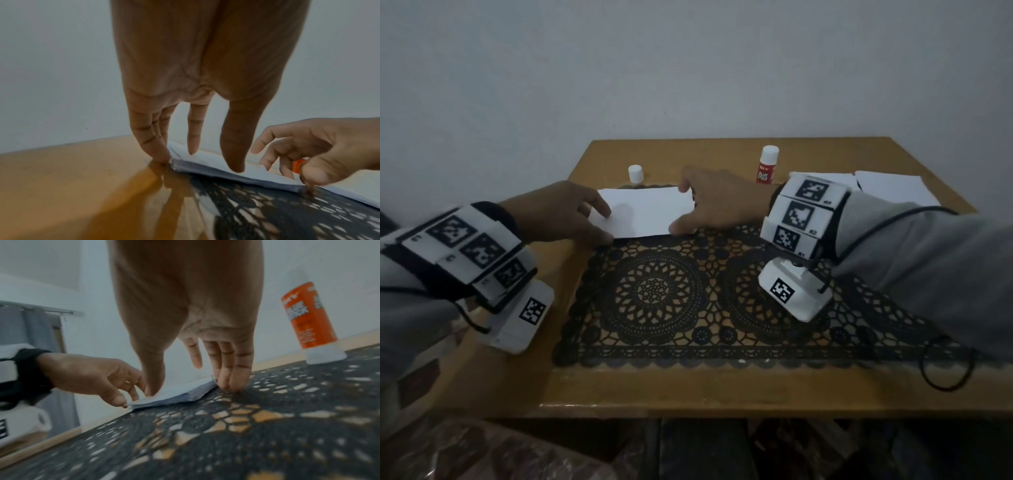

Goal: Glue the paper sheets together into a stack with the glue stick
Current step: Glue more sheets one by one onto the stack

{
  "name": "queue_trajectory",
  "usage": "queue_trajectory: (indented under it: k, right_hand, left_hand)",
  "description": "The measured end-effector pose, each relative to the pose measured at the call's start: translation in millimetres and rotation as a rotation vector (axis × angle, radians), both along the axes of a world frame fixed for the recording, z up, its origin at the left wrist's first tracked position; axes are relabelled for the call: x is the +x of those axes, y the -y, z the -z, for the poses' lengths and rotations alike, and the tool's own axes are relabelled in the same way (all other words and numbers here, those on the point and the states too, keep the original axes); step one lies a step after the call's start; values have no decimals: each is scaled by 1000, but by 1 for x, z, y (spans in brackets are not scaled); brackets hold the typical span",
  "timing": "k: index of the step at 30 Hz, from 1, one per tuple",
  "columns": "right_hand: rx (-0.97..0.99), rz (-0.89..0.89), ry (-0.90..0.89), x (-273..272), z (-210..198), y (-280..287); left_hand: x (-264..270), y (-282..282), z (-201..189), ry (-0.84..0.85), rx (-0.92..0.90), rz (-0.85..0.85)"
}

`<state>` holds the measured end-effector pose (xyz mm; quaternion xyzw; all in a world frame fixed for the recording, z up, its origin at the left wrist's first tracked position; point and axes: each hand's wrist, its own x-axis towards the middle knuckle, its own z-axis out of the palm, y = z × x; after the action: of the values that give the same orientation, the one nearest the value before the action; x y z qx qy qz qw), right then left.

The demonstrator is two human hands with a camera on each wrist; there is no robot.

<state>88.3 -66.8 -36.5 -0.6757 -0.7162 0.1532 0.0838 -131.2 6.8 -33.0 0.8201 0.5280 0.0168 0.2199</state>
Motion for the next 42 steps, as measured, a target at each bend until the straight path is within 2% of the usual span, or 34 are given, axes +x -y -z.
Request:
queue_trajectory:
  k: [3, 6, 11, 17, 20, 23, 26, 29, 35, 38, 42]
  right_hand:
    - [-6, -112, 164, -8, 3, 6]
    - [56, -118, 236, -10, 7, 3]
    - [73, -92, 171, -4, 8, 6]
    - [128, -95, 65, 15, 8, 37]
    - [146, -45, 38, 36, 4, 62]
    - [178, 12, 93, 64, 1, 86]
    - [169, 126, 210, 101, -2, 97]
    - [218, 235, 250, 138, 0, 101]
    - [477, 381, 14, 172, -1, 107]
    - [472, 475, 25, 188, 3, 108]
    - [407, 505, 53, 197, 9, 106]
  left_hand:
    - [1, 1, 2, -98, 20, 41]
    - [4, 2, 5, -129, 111, 57]
    - [6, 9, 4, -122, 130, 35]
    - [9, 25, 5, -135, 181, 23]
    - [10, 33, 5, -15, 329, 54]
    - [22, 50, 0, 152, 449, 209]
    - [46, 73, -5, 233, 471, 372]
    - [81, 95, -6, 236, 466, 511]
    - [154, 123, 1, 225, 359, 713]
    - [185, 123, 5, 144, 330, 737]
    - [227, 110, 7, -32, 306, 717]
